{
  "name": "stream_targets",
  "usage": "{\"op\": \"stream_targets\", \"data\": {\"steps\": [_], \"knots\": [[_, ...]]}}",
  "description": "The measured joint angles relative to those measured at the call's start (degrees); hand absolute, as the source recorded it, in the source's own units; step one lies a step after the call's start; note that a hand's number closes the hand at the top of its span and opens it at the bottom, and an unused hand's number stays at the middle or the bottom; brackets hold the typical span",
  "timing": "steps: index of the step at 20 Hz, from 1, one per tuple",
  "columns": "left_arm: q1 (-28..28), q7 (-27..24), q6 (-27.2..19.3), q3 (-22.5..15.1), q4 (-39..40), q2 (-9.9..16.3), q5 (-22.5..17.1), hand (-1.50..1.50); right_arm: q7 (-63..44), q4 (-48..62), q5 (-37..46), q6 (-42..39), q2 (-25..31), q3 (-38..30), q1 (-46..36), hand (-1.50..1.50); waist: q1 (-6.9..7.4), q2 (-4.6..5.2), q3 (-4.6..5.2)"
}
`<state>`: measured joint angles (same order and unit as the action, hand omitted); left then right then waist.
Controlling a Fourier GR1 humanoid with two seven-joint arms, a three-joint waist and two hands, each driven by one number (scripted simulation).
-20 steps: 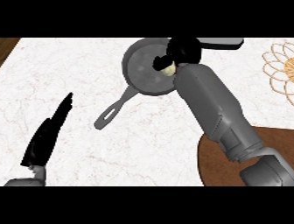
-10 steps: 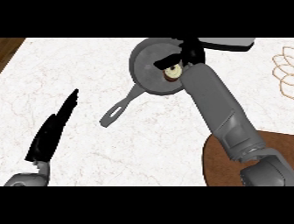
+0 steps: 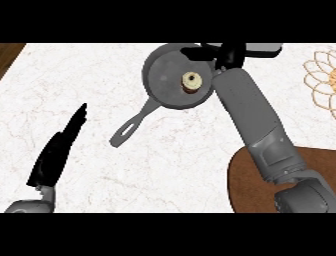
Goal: Pick the cupcake from the cutting board and place it in the pan
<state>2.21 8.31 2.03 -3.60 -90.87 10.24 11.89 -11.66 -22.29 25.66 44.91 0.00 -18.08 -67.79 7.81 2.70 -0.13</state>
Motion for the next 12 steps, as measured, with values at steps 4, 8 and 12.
{"op": "stream_targets", "data": {"steps": [4, 8, 12], "knots": [[-0.98, 0.03, -0.87, 0.79, -0.2, -0.05, 0.13, 0.0, 4.14, -0.29, -2.53, 4.86, 0.51, -3.48, 1.37, -1.5, -1.76, -0.5, 0.02], [-2.56, 0.15, -0.72, 2.01, -0.78, 0.74, -0.31, 0.0, 11.29, -2.01, -5.85, 5.69, 1.25, -6.47, 4.84, -1.5, -3.56, -1.14, 0.02], [-4.26, -0.61, -0.95, 3.65, -0.61, 1.07, -0.9, 0.0, 17.84, -3.5, -7.68, 4.04, 1.82, -7.14, 9.19, -1.5, -5.4, -1.86, 0.06]]}}
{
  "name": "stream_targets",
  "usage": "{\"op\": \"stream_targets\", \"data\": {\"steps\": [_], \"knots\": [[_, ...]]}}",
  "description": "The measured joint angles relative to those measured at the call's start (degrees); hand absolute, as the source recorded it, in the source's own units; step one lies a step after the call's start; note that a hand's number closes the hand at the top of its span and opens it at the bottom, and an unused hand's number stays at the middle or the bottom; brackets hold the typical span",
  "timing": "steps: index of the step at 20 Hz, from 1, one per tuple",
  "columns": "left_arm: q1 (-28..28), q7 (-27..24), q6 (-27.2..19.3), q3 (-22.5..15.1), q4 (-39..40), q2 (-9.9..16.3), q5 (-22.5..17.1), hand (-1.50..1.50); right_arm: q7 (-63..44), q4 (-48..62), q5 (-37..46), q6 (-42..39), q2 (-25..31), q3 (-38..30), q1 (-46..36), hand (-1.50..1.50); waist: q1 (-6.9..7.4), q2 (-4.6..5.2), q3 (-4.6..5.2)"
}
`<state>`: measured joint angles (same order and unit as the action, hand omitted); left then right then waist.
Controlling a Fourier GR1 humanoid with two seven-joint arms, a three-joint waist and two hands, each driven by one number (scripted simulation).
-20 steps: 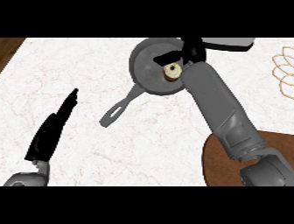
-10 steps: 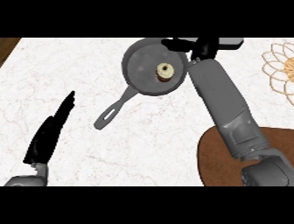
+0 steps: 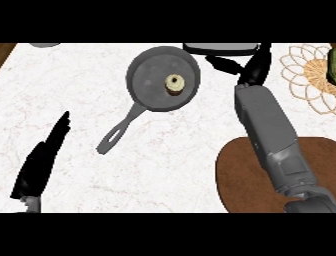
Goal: Pick the cupcake from the cutting board and place it in the pan
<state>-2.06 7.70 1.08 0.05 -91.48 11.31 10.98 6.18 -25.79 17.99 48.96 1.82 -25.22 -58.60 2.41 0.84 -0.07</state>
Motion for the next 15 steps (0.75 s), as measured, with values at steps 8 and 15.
{"op": "stream_targets", "data": {"steps": [8, 15], "knots": [[-2.85, 0.85, 0.26, 1.55, -2.17, 0.3, -0.27, 0.0, 2.89, -10.42, -1.96, -8.01, 3.64, 2.86, 12.82, -1.5, -2.4, -0.95, 0.06], [-3.3, 1.6, 0.41, 1.99, -3.09, -0.24, 0.19, 0.0, -4.41, -26.79, -2.93, -16.44, 8.0, 7.28, 24.53, -1.5, -2.88, -1.12, 0.09]]}}
